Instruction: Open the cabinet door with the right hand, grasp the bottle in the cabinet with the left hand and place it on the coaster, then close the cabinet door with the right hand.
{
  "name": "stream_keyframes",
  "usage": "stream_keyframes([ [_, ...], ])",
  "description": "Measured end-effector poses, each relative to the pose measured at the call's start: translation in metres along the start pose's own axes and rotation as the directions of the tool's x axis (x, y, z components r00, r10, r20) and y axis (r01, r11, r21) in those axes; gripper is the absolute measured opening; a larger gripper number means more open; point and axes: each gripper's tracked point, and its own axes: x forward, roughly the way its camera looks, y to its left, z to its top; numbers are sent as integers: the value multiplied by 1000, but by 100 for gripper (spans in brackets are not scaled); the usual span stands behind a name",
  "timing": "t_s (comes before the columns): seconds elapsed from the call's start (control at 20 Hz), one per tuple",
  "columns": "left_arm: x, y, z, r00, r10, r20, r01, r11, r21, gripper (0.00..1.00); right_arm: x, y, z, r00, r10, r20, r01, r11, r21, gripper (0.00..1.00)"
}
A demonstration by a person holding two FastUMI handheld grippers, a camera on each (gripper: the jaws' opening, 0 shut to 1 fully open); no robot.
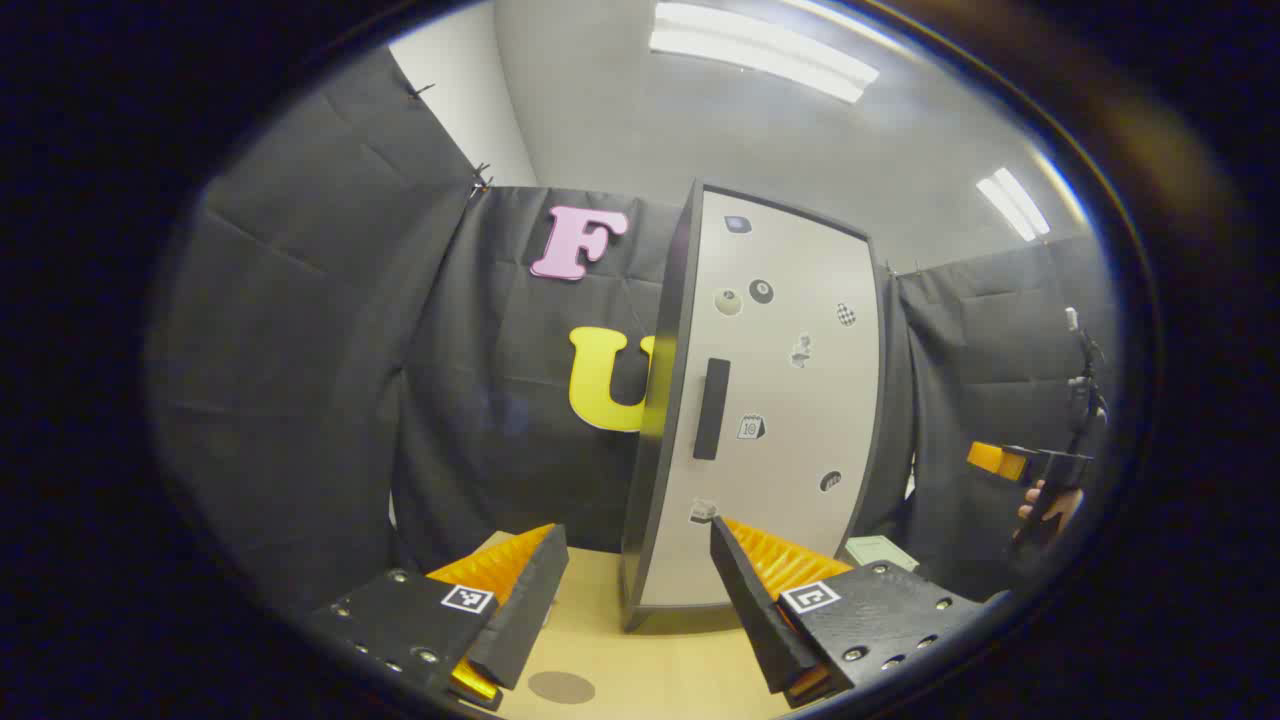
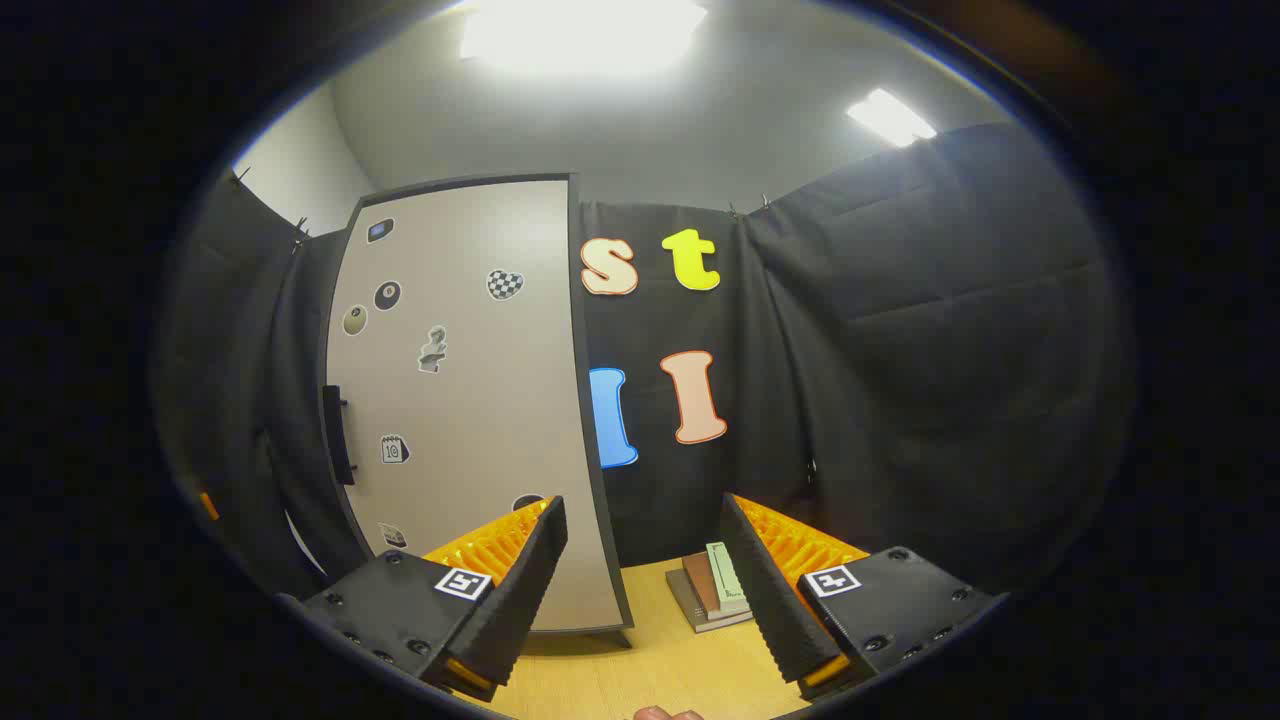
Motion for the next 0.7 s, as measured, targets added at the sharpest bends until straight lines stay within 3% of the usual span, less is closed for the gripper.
stream_keyframes([
  [0.7, -4, 8, -23, 999, 12, -47, -12, 1000, 12, 88, 5, 42, -2, 995, 92, -30, -91, 996, 10, 98],
])
